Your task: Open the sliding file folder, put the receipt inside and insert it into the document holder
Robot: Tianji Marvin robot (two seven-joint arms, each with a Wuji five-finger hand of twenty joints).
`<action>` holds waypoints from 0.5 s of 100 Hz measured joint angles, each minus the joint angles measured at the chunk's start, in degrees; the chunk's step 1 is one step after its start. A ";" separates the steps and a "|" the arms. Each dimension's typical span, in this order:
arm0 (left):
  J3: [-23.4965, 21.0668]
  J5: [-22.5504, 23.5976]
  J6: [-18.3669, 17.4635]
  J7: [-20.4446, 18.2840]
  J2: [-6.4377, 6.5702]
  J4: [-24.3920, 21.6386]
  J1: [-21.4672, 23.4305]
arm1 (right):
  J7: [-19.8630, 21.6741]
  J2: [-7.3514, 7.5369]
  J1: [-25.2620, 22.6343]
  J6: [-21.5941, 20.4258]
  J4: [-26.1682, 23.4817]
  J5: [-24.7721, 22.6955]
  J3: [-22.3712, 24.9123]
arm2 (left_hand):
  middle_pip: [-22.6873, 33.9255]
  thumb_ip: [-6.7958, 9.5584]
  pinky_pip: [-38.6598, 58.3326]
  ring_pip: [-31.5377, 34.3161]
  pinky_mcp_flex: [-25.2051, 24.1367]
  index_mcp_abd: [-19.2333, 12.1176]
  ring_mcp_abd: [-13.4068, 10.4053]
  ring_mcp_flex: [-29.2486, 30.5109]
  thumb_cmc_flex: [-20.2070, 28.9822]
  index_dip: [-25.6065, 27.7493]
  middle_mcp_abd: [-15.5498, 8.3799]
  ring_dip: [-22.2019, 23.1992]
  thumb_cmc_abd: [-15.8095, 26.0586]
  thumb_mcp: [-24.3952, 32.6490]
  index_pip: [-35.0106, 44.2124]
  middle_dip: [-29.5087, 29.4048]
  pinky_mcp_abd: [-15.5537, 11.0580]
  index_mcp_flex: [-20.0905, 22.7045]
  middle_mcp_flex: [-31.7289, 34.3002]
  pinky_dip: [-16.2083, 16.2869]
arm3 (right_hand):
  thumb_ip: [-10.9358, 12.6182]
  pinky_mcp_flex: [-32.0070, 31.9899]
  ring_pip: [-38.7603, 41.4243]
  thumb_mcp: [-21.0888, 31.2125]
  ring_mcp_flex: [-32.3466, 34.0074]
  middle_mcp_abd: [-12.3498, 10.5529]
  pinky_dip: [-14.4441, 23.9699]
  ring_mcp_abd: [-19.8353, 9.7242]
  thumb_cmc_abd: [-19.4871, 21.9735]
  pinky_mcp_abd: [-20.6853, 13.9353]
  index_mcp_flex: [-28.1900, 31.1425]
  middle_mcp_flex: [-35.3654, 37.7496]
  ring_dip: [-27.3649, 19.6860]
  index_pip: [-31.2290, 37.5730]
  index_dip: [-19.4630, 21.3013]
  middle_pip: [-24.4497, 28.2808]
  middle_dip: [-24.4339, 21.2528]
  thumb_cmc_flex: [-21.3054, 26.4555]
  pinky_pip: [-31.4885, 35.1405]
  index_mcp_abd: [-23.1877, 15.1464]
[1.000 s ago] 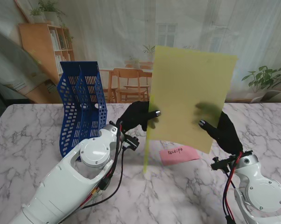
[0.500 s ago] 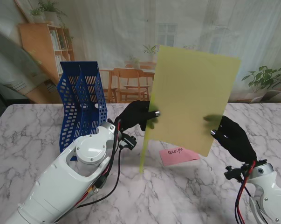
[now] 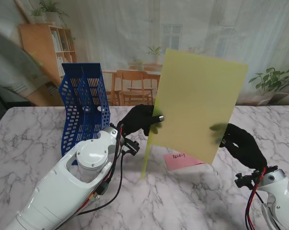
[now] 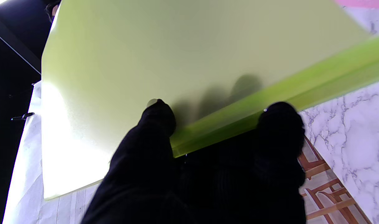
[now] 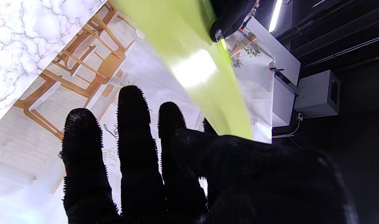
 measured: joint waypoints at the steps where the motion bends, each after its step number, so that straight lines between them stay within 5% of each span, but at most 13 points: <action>1: -0.01 0.00 0.00 -0.02 0.01 -0.01 0.00 | -0.01 0.00 0.03 -0.07 0.07 -0.06 0.00 | 0.00 0.00 0.00 0.00 0.00 0.00 0.00 0.00 0.00 0.00 0.00 0.00 0.00 0.00 0.00 0.00 0.00 -0.01 0.00 0.00 | 0.00 0.22 0.00 0.05 0.24 0.00 0.00 0.00 0.00 0.00 0.00 0.02 0.01 0.00 0.00 0.00 0.00 0.00 0.16 -0.02; 21: -0.13 -0.10 0.11 -0.45 0.16 -0.16 -0.02 | -0.67 0.04 0.55 -0.61 0.97 -1.39 -0.24 | 0.00 0.00 0.00 0.00 0.00 0.00 0.00 -0.01 0.00 0.00 0.00 0.00 0.02 0.00 0.00 0.01 0.00 -0.40 -0.01 0.00 | 0.00 1.71 0.00 0.28 1.32 -1.37 -0.03 -0.02 -1.16 0.03 -0.28 1.52 0.68 2.37 -2.16 -0.04 -0.49 0.00 1.71 -5.20; 37: 0.27 -0.09 0.33 -0.46 0.18 -0.01 -0.27 | 0.71 0.33 0.68 -0.48 1.31 -0.66 -0.54 | 0.00 0.00 0.00 0.00 -0.02 0.00 0.00 -0.01 0.00 0.00 0.00 0.01 0.09 0.00 0.00 0.01 0.00 -0.43 -0.02 0.00 | -0.03 -0.42 0.00 -15.75 1.15 -2.26 -0.04 -0.07 -1.07 0.04 -4.54 1.00 1.24 3.04 -4.36 -0.05 -0.27 -4.70 1.79 -5.67; 50: 0.80 0.00 0.76 -0.18 0.15 0.42 -0.64 | 1.12 0.52 0.92 -0.81 1.92 -1.78 -0.69 | 0.00 0.00 -0.15 0.46 -0.12 0.00 0.00 -0.08 0.00 0.00 0.00 0.02 0.13 0.00 0.00 0.01 0.00 -0.44 -0.02 0.00 | -1.49 -1.72 0.00 -22.37 0.46 -2.85 -0.04 -0.10 -1.29 0.05 -6.18 -0.95 1.80 1.88 -4.86 0.70 0.38 -10.26 1.79 -4.80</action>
